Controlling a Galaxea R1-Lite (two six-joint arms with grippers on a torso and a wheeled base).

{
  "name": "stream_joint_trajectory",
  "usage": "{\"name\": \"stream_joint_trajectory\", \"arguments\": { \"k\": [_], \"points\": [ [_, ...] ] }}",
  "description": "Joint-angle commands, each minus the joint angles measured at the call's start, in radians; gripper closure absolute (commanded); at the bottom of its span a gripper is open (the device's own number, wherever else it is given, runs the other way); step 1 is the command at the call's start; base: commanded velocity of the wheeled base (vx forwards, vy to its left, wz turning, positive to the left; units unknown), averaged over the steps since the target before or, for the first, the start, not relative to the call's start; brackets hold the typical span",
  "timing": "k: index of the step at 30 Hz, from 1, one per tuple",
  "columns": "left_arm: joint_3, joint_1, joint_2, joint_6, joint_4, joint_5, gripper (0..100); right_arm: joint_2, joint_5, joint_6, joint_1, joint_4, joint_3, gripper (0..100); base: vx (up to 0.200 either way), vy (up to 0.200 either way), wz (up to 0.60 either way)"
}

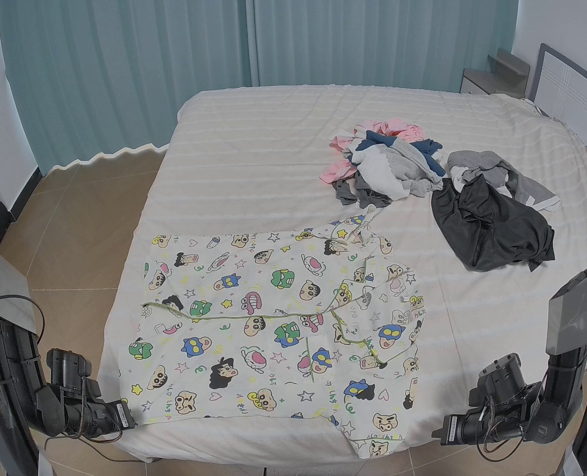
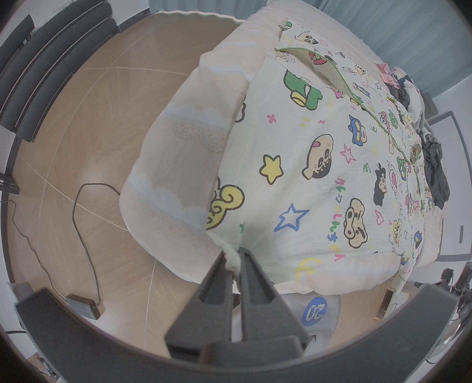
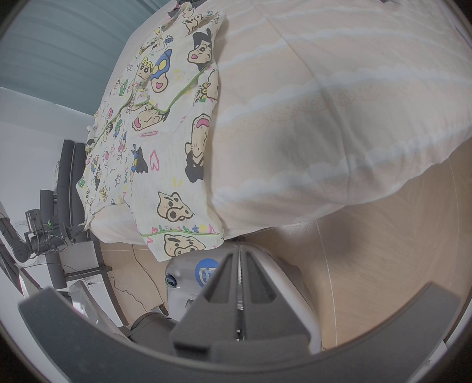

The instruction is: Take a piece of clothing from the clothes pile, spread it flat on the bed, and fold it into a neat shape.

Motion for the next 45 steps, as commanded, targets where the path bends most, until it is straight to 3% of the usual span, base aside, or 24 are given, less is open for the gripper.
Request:
{"name": "stream_joint_trajectory", "arguments": {
  "k": [1,2,8,14,21,25,31,33,41,45],
  "points": [
    [0.016,-0.001,0.002,-0.003,0.001,-0.001,100,0.005,0.0,0.0,0.004,-0.001,0.018,100,0.0,0.0,0.0],
    [0.016,-0.004,0.002,-0.004,0.003,-0.001,0,0.005,0.002,0.0,0.005,-0.001,0.018,0,0.0,0.0,0.0],
    [0.016,-0.004,-0.015,-0.021,-0.016,-0.006,0,-0.01,0.0,0.012,0.008,-0.005,0.018,0,0.0,0.0,0.0],
    [0.015,0.005,-0.257,-0.087,-0.023,-0.11,0,-0.099,-0.006,0.038,0.002,-0.034,0.018,0,0.0,0.0,0.0],
    [0.005,0.005,-0.354,-0.182,-0.031,-0.116,0,-0.17,-0.006,0.072,-0.007,-0.035,0.018,0,0.0,0.0,0.0],
    [-0.028,0.0,-0.423,-0.285,-0.031,-0.118,0,-0.178,-0.004,0.13,-0.006,-0.04,0.018,0,0.05,0.0,0.0],
    [-0.067,0.0,-0.434,-0.302,-0.031,-0.118,0,-0.175,-0.024,0.196,-0.035,-0.136,-0.001,0,0.2,0.0,0.0],
    [-0.068,-0.008,-0.432,-0.303,-0.031,-0.121,0,-0.162,-0.057,0.198,-0.075,-0.202,-0.031,0,0.2,0.0,0.0],
    [-0.065,-0.006,-0.42,-0.345,-0.033,-0.184,0,-0.155,-0.066,0.195,-0.13,-0.196,-0.154,0,0.2,0.0,0.0],
    [-0.058,-0.006,-0.417,-0.369,-0.033,-0.187,0,-0.113,-0.069,0.19,-0.168,-0.054,-0.357,0,0.05,0.0,0.0]
  ]
}}
